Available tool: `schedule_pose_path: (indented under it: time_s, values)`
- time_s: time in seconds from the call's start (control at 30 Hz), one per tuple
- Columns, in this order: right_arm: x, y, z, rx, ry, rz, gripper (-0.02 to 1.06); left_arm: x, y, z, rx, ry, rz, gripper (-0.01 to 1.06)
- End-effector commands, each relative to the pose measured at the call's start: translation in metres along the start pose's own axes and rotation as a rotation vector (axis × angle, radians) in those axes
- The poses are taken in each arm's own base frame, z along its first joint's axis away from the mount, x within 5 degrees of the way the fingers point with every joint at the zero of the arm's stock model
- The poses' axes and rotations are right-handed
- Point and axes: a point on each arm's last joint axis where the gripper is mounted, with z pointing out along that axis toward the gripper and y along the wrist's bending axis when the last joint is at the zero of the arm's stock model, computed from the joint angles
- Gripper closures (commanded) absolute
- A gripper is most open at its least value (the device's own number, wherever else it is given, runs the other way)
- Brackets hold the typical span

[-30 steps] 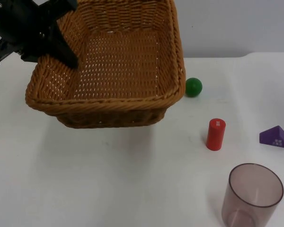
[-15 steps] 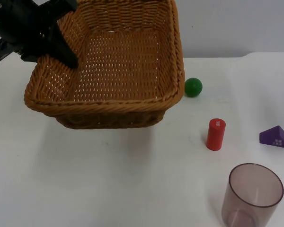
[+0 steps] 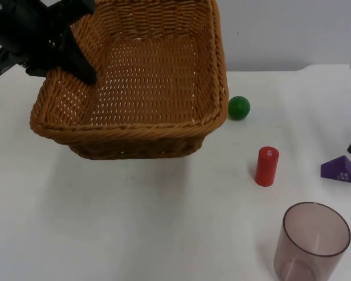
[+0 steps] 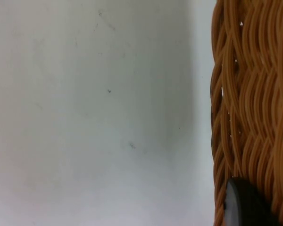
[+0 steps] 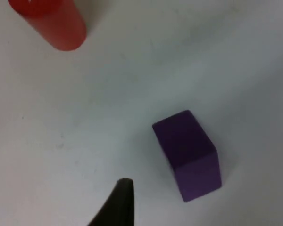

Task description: Pick up the basket with the left hand and place the triangular block into the basket with the right hand.

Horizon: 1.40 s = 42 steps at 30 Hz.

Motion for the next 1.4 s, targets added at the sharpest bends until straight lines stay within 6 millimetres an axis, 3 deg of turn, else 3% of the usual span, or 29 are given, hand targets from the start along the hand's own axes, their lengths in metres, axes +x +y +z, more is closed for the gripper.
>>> schedule_pose_path:
  time_s: [0.0, 0.3, 0.67, 0.97, 1.37]
  values:
    - [-0.004, -0.003, 0.001, -0.035, 0.006, -0.014, 0.11, -0.001, -0.007, -0.005, 0.029, -0.02, -0.017, 1.05]
    - [0.0, -0.01, 0.027, -0.095, 0.073, -0.045, 0.11, -0.001, -0.007, -0.005, 0.028, -0.024, -0.028, 1.05]
    - [0.004, -0.011, 0.041, -0.092, 0.084, -0.062, 0.18, -0.003, -0.006, -0.005, 0.021, -0.05, -0.038, 1.05]
    - [-0.005, 0.004, 0.067, -0.105, 0.107, -0.127, 0.18, -0.004, -0.006, -0.005, 0.019, -0.057, -0.038, 1.05]
    - [-0.003, 0.003, 0.071, -0.114, 0.169, -0.146, 0.18, -0.004, -0.006, -0.005, 0.021, -0.052, -0.038, 1.05]
